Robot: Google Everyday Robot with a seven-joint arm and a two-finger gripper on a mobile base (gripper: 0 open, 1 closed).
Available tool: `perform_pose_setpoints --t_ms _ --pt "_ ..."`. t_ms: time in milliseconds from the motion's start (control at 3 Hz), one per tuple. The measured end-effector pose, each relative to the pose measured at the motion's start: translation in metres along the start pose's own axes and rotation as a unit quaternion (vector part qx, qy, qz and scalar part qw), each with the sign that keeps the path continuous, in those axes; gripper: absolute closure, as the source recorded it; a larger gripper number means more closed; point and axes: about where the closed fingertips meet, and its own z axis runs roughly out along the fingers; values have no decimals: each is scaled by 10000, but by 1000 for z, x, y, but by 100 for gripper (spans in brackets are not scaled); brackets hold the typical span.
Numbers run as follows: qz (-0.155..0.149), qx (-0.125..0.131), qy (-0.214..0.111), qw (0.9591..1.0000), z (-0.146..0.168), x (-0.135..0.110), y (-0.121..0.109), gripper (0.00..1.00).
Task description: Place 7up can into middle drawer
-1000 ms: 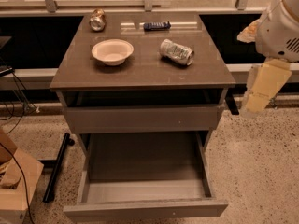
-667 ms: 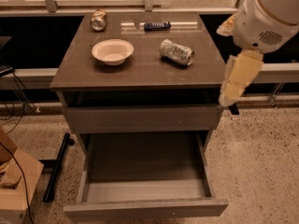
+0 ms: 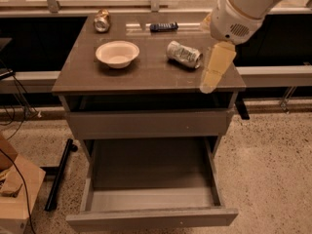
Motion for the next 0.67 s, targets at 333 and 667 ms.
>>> perform_pose_setpoints --t_ms 333,667 --pt "-10 -220 -37 9998 32 -7 -31 0" --pt "43 -301 -114 9995 48 -9 -53 0"
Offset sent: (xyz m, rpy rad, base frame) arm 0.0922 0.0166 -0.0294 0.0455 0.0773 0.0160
